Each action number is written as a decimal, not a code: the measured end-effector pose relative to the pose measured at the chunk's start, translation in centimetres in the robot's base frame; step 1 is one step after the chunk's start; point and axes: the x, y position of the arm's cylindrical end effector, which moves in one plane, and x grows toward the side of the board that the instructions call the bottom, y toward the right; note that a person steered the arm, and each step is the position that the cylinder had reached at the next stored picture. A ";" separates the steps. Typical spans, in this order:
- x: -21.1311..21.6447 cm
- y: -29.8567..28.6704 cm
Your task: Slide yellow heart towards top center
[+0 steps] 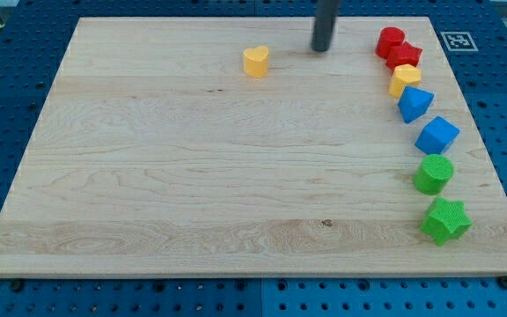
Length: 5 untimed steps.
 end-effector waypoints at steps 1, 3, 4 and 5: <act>0.0 -8.3; 5.5 -14.4; 5.9 -13.9; 4.5 -11.4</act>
